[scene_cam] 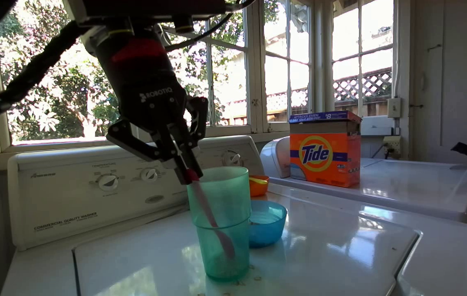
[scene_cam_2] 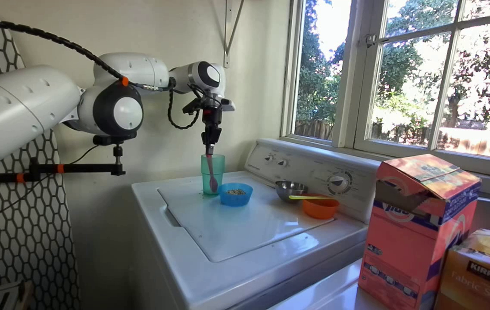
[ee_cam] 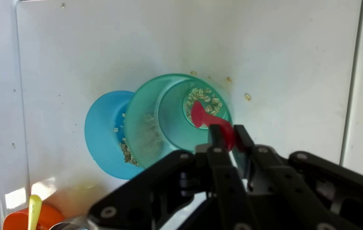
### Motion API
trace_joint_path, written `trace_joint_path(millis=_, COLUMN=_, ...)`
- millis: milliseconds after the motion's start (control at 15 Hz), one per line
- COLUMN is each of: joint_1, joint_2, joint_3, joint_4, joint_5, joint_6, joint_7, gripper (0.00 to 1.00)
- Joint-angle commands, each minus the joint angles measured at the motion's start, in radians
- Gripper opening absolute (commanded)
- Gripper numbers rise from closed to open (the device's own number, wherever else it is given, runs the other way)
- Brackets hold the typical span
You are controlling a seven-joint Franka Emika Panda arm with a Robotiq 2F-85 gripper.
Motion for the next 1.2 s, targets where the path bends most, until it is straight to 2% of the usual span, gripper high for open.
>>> trace_joint_path(millis=0, joint_1=0.009, joint_2=-0.035, joint_3=-0.004, joint_4=-0.015, joint_5=0.003, joint_6=-0.054, joint_7=-0.043, gripper=0.03)
trace_joint_path(millis=267, joint_1=0.008, joint_2=-0.051, joint_3=-0.002, joint_4=-0.014, joint_5=-0.001, joint_6=-0.069, joint_7=-0.095, gripper=0.03)
trace_joint_path(millis=800, joint_1=0.026, joint_2=0.002, joint_3=-0.012, joint_4=0.011, joint_5=-0.056, joint_6=-0.001, joint_7=-0.283, gripper=0.03)
trace_joint_path(millis=1133, joint_1=0.032, joint_2=0.015, joint_3=-0.014, joint_4=0.015, joint_5=-0.067, joint_6=0.051, joint_7=-0.314, gripper=0.03)
